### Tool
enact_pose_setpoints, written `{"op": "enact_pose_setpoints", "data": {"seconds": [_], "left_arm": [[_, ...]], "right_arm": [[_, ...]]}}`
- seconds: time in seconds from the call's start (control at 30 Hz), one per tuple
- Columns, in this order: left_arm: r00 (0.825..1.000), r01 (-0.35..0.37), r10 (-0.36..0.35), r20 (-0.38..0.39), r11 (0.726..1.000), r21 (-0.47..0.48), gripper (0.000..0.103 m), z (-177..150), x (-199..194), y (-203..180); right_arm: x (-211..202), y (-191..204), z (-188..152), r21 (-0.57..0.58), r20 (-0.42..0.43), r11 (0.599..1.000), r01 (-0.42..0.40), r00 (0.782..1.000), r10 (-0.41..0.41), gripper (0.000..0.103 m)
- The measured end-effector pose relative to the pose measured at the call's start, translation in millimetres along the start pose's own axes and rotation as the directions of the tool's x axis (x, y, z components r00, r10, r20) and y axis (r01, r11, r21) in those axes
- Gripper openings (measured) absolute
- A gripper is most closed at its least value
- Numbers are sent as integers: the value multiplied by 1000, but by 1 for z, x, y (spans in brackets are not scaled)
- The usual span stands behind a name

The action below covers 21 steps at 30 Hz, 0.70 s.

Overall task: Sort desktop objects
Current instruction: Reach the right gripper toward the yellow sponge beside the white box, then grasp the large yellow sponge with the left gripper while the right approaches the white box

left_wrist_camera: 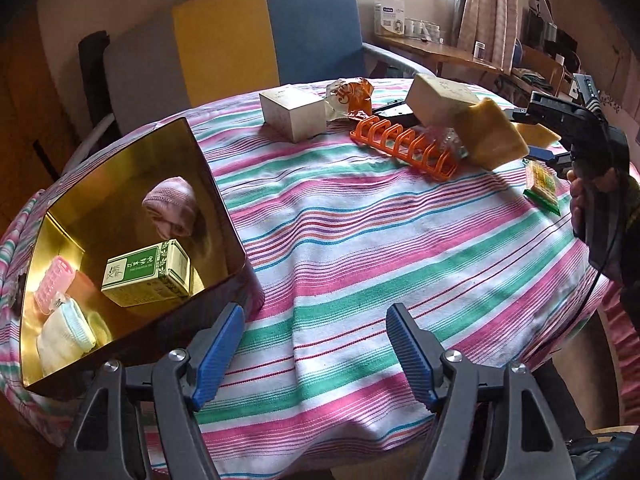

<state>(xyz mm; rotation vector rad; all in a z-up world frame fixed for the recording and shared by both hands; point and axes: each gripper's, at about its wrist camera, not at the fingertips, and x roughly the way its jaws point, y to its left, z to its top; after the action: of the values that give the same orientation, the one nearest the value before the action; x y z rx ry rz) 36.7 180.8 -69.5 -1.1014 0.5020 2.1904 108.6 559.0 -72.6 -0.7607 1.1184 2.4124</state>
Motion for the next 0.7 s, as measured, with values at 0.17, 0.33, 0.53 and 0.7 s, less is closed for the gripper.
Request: {"op": "enact_pose_setpoints", "data": {"seconds": [0.17, 0.33, 0.53, 0.7], "left_arm": [[1000, -3, 3, 3, 1000, -18, 75, -5, -6, 5], [1000, 2, -1, 7, 998, -58, 75, -10, -12, 16], [999, 47, -47, 0, 994, -95, 75, -12, -11, 22], [983, 182, -183, 4, 979, -94, 75, 2, -10, 12]], "right_arm": [[21, 63, -53, -162, -182, 981, -108, 980, 78, 80], [34, 111, -113, -258, -341, 940, -224, 931, 129, 80], [14, 124, -146, -353, -381, 902, -247, 919, 103, 80], [-4, 94, -137, -359, -320, 920, -157, 947, 37, 80]]}}
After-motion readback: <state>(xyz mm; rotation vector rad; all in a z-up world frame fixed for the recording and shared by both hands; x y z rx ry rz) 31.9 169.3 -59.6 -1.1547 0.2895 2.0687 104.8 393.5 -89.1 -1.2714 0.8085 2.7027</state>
